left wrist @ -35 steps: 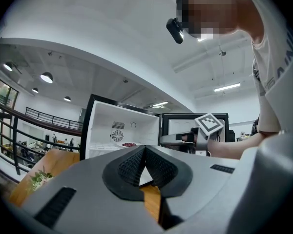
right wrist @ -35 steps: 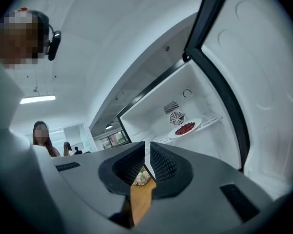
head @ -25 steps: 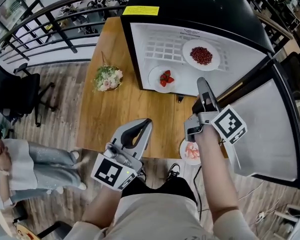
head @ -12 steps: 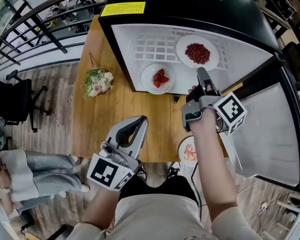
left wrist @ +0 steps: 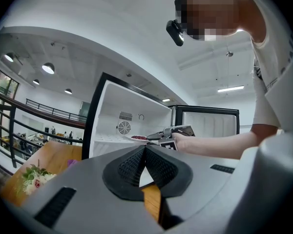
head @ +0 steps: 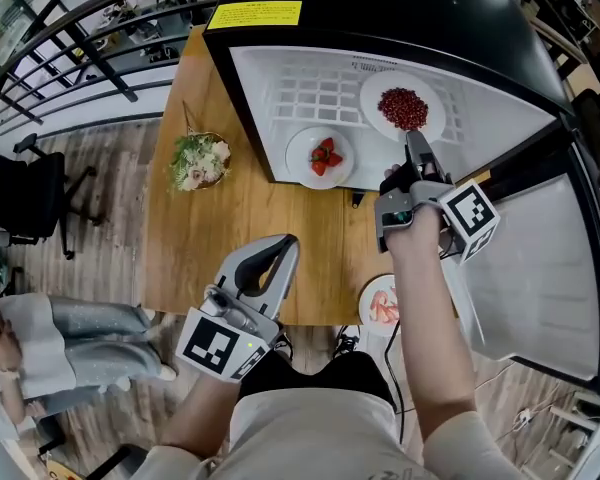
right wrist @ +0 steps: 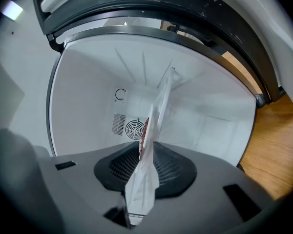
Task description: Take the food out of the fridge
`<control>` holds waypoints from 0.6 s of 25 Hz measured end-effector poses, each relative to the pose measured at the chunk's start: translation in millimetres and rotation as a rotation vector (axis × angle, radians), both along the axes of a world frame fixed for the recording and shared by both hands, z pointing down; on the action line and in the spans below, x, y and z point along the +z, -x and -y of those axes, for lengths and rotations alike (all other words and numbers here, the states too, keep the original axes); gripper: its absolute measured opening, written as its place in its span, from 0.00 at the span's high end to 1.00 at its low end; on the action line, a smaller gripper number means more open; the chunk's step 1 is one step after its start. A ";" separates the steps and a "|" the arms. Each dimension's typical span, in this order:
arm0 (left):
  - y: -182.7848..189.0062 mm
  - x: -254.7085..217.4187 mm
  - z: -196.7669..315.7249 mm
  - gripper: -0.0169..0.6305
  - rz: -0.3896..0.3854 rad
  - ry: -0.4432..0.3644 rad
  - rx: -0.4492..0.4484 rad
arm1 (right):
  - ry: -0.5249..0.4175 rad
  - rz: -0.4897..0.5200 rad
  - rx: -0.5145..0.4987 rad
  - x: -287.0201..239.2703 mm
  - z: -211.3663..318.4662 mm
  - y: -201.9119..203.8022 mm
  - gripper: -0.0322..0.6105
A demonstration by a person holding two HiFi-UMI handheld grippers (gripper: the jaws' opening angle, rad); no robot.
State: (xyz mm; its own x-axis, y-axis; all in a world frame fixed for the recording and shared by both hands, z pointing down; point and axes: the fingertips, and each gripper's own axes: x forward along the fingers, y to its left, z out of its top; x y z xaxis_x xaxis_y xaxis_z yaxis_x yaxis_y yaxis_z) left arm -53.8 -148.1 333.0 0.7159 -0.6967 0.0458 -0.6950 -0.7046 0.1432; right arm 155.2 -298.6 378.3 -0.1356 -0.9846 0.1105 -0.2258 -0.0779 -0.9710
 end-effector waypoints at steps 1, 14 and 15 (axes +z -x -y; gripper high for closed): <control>0.3 0.5 -0.5 0.96 0.000 0.000 0.000 | -0.003 0.000 0.002 -0.4 0.7 -0.4 0.80; 1.0 -3.1 -14.1 0.96 0.001 -0.004 0.002 | 0.007 0.091 0.048 -6.4 -8.0 -3.8 0.90; 1.5 -3.4 -14.2 0.96 0.001 -0.005 0.001 | 0.009 0.098 0.048 -6.7 -8.9 -3.3 0.90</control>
